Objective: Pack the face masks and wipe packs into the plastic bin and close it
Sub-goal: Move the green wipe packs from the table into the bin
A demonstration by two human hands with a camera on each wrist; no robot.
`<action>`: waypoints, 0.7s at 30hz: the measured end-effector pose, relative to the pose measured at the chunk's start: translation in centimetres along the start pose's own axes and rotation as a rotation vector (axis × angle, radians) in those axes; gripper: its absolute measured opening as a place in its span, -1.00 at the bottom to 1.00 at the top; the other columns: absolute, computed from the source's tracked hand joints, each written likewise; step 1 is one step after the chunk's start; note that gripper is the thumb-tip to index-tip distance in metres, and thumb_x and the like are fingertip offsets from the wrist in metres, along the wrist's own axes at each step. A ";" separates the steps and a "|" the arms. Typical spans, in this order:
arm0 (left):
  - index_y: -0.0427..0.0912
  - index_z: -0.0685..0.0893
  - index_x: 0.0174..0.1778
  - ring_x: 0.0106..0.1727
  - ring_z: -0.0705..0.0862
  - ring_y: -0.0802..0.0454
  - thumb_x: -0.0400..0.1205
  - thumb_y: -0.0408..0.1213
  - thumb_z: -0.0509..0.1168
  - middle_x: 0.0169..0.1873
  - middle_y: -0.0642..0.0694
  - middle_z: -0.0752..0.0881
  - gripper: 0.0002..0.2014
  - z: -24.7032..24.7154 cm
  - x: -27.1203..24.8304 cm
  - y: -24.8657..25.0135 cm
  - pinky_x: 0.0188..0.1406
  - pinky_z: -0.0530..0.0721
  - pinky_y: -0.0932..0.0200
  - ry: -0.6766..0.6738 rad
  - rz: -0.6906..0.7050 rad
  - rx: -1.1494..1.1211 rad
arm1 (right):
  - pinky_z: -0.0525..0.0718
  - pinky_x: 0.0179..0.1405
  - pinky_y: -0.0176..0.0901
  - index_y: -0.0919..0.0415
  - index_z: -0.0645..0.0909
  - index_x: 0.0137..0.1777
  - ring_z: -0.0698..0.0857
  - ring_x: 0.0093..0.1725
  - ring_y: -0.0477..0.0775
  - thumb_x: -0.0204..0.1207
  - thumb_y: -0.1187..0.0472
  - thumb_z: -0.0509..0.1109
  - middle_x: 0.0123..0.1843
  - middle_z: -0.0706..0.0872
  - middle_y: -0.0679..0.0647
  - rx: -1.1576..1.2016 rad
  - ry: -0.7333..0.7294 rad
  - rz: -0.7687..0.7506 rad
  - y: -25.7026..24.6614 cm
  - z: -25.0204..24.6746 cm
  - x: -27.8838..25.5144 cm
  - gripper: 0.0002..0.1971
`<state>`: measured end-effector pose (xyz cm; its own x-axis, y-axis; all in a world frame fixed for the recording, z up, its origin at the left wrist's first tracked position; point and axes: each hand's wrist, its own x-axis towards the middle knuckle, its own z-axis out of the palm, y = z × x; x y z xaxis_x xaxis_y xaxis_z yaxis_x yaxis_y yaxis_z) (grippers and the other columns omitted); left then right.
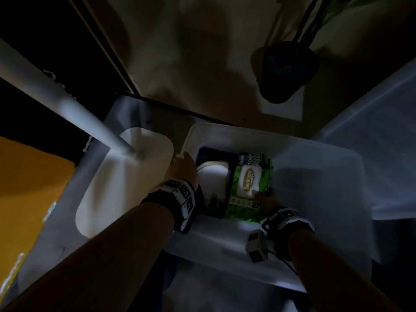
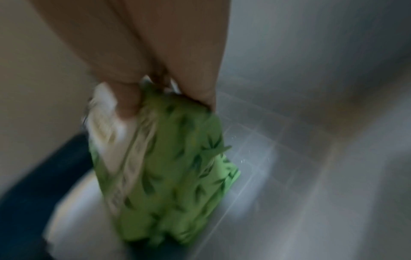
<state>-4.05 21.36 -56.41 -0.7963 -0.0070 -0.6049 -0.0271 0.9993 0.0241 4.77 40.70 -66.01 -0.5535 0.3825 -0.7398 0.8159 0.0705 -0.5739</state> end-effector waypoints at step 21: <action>-0.29 0.37 0.52 0.40 0.54 -0.23 0.66 -0.30 0.20 0.40 -0.30 0.55 -0.52 -5.5 -5.9 -2.0 0.35 0.50 0.02 0.073 0.048 -0.313 | 0.44 0.41 0.07 0.41 0.17 0.56 0.43 0.46 0.37 0.65 0.07 0.15 0.51 0.40 0.40 -0.618 0.076 -0.121 -8.8 -0.8 -5.9 -0.41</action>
<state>-2.61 19.21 -48.52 -0.8423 0.0262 -0.5383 -0.1635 0.9393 0.3016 1.00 38.57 -56.35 -0.6530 0.4010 -0.6425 0.7066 0.6278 -0.3263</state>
